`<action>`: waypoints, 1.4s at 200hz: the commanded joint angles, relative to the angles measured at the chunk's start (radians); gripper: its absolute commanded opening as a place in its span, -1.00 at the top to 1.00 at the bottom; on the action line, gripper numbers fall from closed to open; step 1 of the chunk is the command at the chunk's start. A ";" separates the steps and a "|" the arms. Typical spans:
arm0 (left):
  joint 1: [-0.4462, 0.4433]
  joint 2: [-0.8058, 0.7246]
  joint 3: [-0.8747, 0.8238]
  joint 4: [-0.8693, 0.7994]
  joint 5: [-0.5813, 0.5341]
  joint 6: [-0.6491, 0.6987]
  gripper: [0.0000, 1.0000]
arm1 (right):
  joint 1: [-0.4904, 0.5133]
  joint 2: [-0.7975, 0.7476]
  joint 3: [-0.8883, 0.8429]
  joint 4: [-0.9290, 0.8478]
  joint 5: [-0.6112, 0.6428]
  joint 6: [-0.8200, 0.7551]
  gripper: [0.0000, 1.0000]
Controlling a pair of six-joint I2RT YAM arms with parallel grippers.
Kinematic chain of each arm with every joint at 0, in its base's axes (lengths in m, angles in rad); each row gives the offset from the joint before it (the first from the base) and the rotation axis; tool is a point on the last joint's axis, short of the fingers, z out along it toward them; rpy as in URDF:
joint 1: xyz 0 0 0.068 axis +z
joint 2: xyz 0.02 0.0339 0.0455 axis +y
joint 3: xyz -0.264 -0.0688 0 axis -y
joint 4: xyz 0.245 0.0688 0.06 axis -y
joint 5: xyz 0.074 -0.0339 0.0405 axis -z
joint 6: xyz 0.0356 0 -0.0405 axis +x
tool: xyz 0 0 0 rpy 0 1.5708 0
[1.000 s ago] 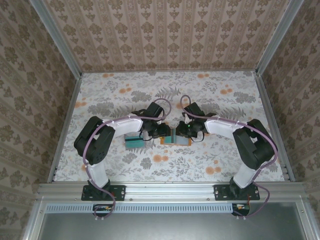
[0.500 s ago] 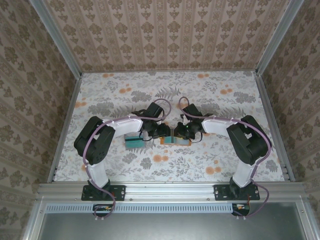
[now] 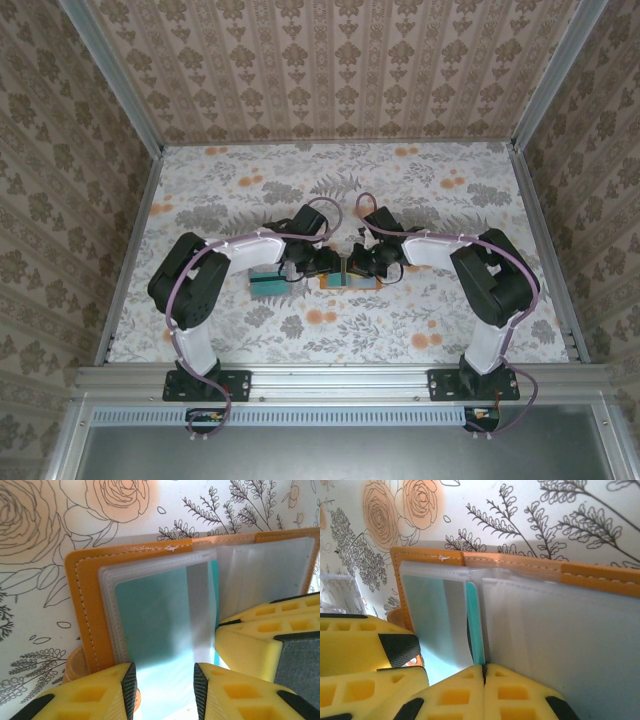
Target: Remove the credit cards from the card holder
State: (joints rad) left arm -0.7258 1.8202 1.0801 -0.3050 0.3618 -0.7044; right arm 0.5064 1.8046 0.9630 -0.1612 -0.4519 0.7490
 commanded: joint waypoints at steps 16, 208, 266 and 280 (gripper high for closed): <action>-0.002 0.023 -0.007 -0.014 -0.009 -0.014 0.24 | -0.011 -0.004 -0.009 0.008 -0.019 0.009 1.00; 0.010 0.030 -0.009 -0.033 -0.012 -0.013 0.25 | -0.049 0.013 -0.030 0.058 -0.088 -0.007 0.61; 0.008 0.030 -0.011 -0.031 -0.011 -0.014 0.25 | -0.035 0.030 -0.017 0.063 -0.100 -0.011 0.62; 0.008 0.029 -0.011 -0.031 -0.012 -0.014 0.25 | -0.035 0.032 -0.017 0.062 -0.100 -0.013 0.62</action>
State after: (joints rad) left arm -0.7200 1.8240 1.0801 -0.3058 0.3595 -0.7113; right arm 0.4641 1.8099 0.9302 -0.0998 -0.5320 0.7403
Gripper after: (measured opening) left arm 0.373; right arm 0.191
